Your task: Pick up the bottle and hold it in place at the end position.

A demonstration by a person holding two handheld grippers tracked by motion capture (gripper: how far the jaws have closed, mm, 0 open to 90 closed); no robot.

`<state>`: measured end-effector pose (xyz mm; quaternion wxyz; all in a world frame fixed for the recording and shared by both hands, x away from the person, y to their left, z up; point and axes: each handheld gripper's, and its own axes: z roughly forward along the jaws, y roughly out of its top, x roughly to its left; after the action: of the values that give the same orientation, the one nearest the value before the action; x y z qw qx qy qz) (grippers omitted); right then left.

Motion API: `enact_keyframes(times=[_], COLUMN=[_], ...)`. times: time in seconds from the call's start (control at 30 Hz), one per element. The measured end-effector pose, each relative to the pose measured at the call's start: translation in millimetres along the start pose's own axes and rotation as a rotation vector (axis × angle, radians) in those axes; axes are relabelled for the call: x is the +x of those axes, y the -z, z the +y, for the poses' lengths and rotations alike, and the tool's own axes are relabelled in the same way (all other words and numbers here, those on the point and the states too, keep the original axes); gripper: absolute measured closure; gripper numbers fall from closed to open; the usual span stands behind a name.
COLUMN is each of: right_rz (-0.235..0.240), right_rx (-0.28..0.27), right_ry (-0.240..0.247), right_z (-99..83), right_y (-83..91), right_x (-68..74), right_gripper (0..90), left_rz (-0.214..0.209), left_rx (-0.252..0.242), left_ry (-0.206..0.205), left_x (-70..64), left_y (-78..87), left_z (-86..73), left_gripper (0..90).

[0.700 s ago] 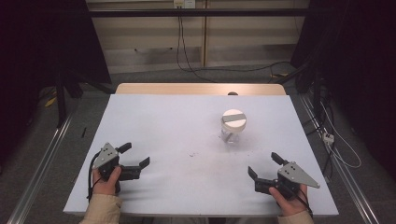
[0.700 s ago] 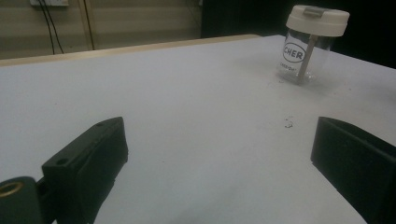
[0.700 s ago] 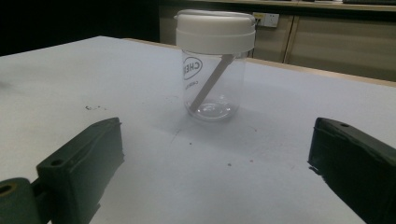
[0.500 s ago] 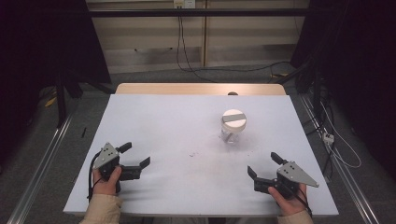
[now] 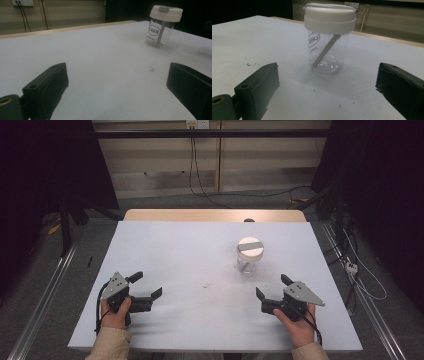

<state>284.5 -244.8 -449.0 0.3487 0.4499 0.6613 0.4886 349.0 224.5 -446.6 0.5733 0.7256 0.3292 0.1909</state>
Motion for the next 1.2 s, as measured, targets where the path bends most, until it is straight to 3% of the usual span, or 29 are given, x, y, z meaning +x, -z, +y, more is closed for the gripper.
enact_keyframes(times=[0.43, 1.2], right_rz=[-0.030, -0.081], right_rx=[0.018, 0.034], right_ry=[-0.026, -0.044], right_z=[13.2, 21.6], right_y=[-40.2, -80.4], right_x=[6.4, 6.9], right_gripper=[5.9, 6.8], left_rz=[-0.014, -0.027], left_rx=[-0.003, 0.004], left_ry=[-0.008, -0.014], left_x=[-1.7, -3.5], left_y=[-1.7, -2.9], left_z=[0.6, 0.1], left_gripper=[3.5, 3.5])
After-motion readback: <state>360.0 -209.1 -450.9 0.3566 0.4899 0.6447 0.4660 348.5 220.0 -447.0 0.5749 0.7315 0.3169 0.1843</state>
